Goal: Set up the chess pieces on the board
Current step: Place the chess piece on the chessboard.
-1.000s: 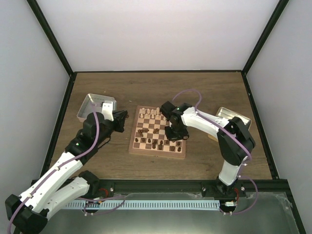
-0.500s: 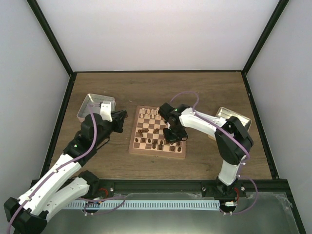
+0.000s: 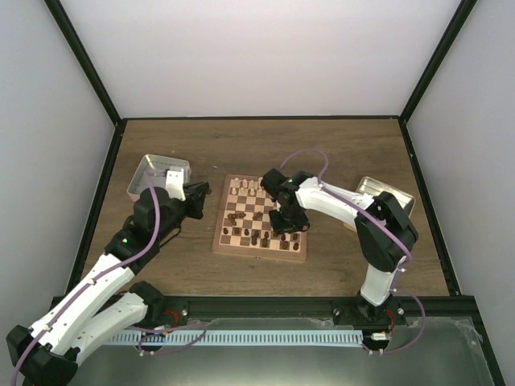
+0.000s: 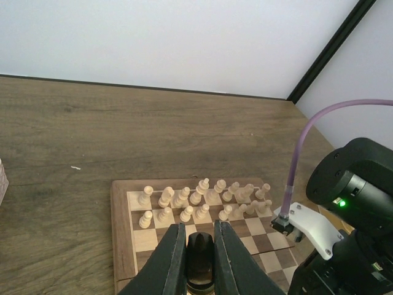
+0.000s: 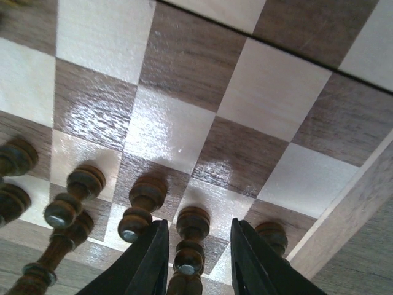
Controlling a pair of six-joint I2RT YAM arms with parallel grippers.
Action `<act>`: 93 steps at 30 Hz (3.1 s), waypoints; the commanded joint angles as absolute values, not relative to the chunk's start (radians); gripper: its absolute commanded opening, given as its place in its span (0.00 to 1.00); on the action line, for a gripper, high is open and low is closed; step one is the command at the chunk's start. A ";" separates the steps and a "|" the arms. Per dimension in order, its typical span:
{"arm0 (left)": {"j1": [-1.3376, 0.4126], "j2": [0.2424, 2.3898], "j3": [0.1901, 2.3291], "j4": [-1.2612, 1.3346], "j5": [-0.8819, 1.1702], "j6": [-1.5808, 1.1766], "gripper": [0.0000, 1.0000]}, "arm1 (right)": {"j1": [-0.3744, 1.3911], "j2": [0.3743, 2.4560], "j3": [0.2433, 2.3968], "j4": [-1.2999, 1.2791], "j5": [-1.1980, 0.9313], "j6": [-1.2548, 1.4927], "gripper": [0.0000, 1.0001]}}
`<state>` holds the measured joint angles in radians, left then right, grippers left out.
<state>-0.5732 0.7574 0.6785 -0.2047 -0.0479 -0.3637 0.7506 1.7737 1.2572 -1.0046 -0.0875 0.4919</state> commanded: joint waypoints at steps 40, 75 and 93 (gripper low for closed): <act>-0.952 0.921 0.403 -0.035 -0.188 -0.471 0.04 | 0.687 1.234 0.949 -0.436 -0.020 0.600 0.33; -1.093 1.181 0.251 0.404 -0.520 -0.419 0.04 | 0.674 1.112 0.853 -0.250 -0.105 0.581 0.33; -1.093 1.219 0.258 0.405 -0.476 -0.410 0.24 | 0.673 1.144 0.859 -0.226 -0.133 0.581 0.33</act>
